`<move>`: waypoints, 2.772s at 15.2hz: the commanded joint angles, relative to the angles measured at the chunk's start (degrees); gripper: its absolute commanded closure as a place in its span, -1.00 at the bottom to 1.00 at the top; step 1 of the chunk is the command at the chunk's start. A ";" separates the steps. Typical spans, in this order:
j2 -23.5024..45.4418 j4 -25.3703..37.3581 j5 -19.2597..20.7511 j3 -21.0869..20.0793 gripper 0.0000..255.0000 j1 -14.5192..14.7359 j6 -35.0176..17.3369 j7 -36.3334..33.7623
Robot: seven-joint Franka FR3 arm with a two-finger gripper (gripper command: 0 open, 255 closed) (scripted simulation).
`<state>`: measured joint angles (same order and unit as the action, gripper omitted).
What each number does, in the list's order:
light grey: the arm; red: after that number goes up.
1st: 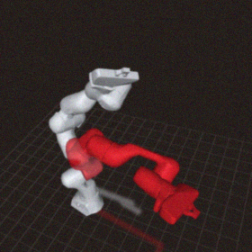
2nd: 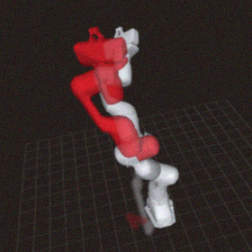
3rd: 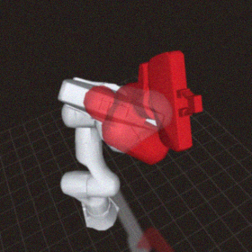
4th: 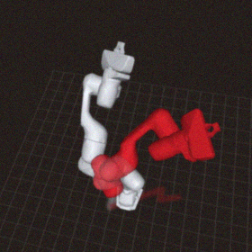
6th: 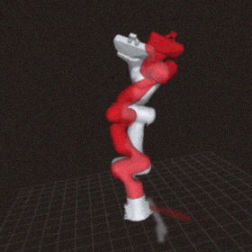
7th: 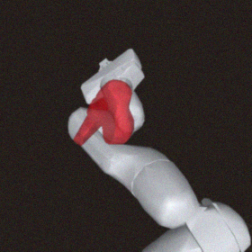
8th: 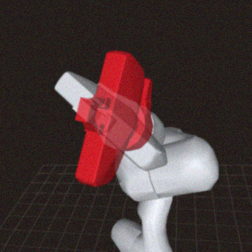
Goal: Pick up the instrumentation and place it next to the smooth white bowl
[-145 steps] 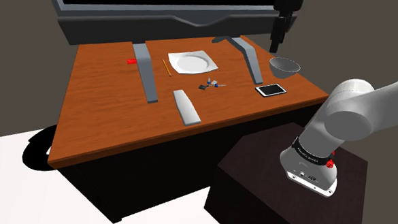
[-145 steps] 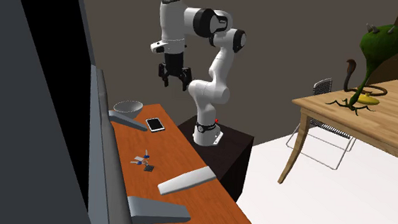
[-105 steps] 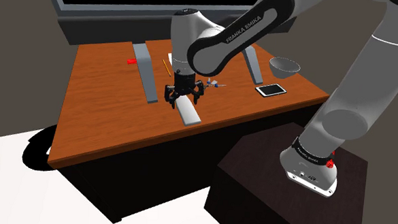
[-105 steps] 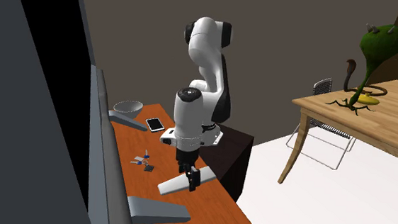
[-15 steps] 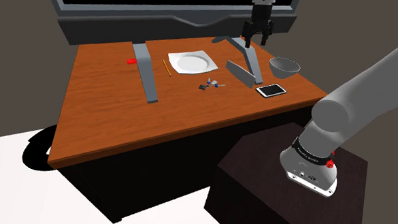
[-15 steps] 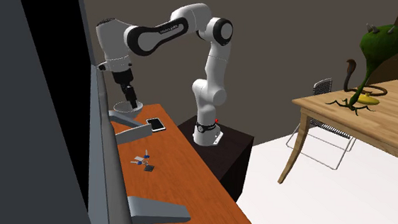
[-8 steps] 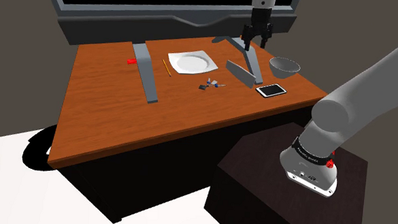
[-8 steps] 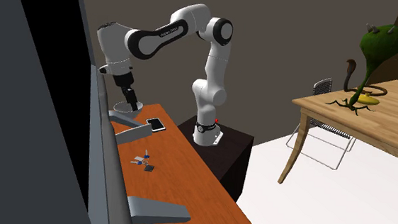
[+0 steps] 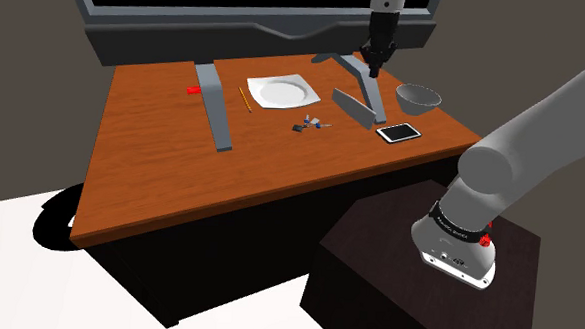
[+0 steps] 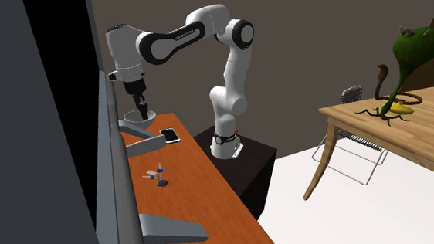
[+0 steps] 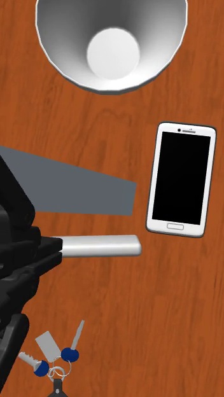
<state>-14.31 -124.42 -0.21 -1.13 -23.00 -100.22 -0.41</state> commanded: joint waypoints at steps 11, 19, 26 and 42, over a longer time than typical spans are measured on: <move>6.64 -3.56 -0.22 -0.76 -1.00 1.41 -13.41 1.61; 11.47 -6.51 0.03 2.66 -1.00 5.77 -22.45 2.00; 12.36 -7.63 0.27 9.39 -1.00 12.53 -24.48 1.81; 6.09 -4.17 0.35 12.07 -1.00 16.13 -18.56 -13.60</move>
<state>-10.90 -128.17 -0.02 9.91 -7.02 -118.61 -26.61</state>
